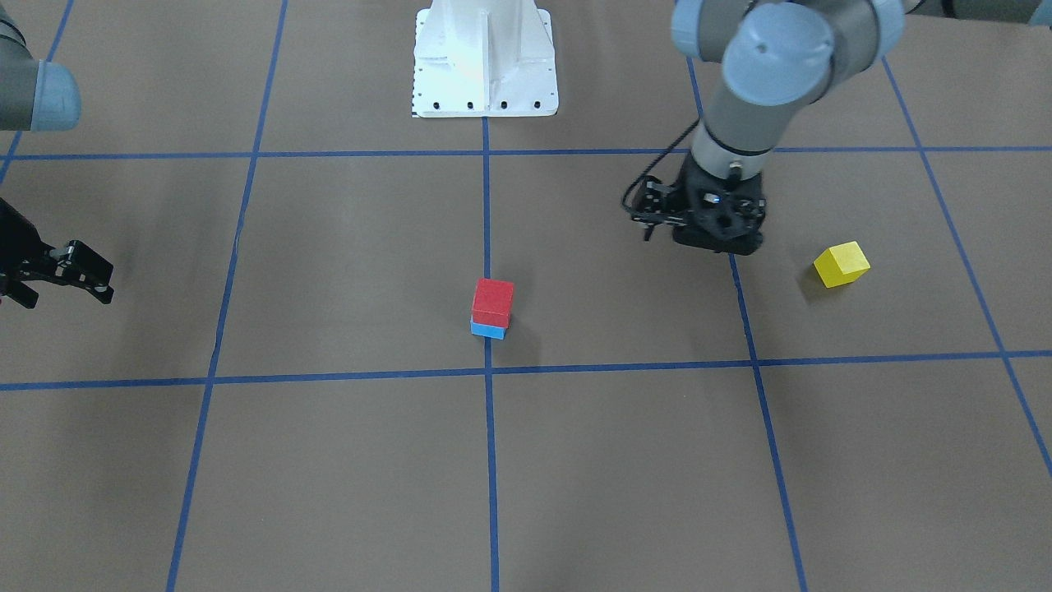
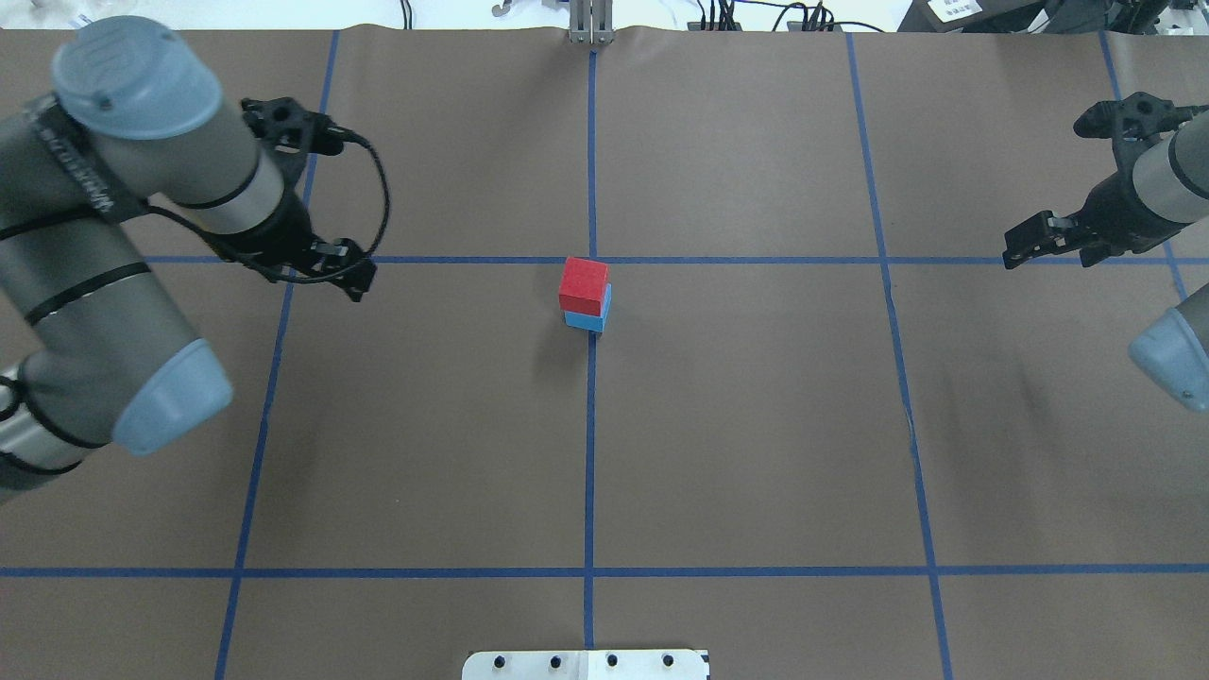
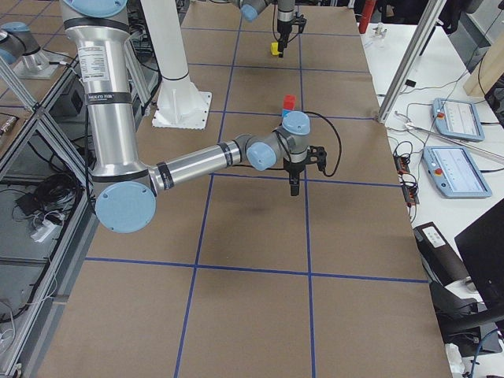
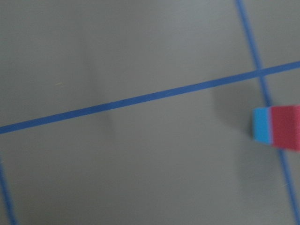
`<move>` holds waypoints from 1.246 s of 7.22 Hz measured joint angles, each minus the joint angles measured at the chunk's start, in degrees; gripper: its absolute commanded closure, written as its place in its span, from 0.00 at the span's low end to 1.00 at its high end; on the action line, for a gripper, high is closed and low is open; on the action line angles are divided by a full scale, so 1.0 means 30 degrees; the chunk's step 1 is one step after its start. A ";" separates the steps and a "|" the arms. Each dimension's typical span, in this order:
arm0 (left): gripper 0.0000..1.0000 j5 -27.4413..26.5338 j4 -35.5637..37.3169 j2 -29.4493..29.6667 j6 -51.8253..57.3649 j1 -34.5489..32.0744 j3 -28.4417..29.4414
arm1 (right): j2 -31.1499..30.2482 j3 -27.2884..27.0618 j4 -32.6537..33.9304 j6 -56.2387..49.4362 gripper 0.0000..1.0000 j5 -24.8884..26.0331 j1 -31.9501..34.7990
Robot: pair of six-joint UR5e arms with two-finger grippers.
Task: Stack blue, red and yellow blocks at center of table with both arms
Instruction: 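Lift the left gripper and move it toward the yellow cube, then lower the left gripper onto the yellow cube and close on it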
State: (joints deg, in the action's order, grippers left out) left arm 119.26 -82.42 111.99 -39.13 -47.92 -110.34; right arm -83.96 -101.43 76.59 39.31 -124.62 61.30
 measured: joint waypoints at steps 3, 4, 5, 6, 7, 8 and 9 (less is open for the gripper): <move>0.00 0.0794 -0.4350 -0.6108 0.1403 -0.2557 0.0450 | 0.0025 0.0089 -0.0173 0.0082 0.00 0.0024 -0.0011; 0.00 0.0885 -0.6059 -0.6710 0.0022 -0.2706 0.1377 | 0.0010 0.0145 -0.0433 0.0097 0.00 0.0026 -0.0012; 0.00 0.0920 -0.7638 -0.6908 -0.1674 -0.2705 0.2379 | -0.0006 0.0184 -0.0588 0.0105 0.00 0.0032 -0.0013; 0.00 0.0932 -0.9115 -0.6951 -0.3200 -0.2676 0.3289 | -0.0016 0.0196 -0.0651 0.0109 0.01 0.0037 -0.0012; 0.00 0.0936 -1.0203 -0.6950 -0.4376 -0.2648 0.3967 | -0.0015 0.0202 -0.0673 0.0110 0.00 0.0033 -0.0013; 0.00 0.0938 -1.0729 -0.6932 -0.5221 -0.2630 0.4331 | -0.0006 0.0204 -0.0681 0.0111 0.00 0.0028 -0.0012; 0.00 0.0946 -1.0943 -0.6886 -0.5835 -0.2604 0.4504 | 0.0003 0.0194 -0.0692 0.0110 0.00 0.0027 -0.0013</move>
State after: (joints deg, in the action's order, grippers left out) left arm 122.10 -115.24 91.33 -56.64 -55.73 -96.83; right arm -83.95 -100.85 74.51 39.64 -124.54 61.26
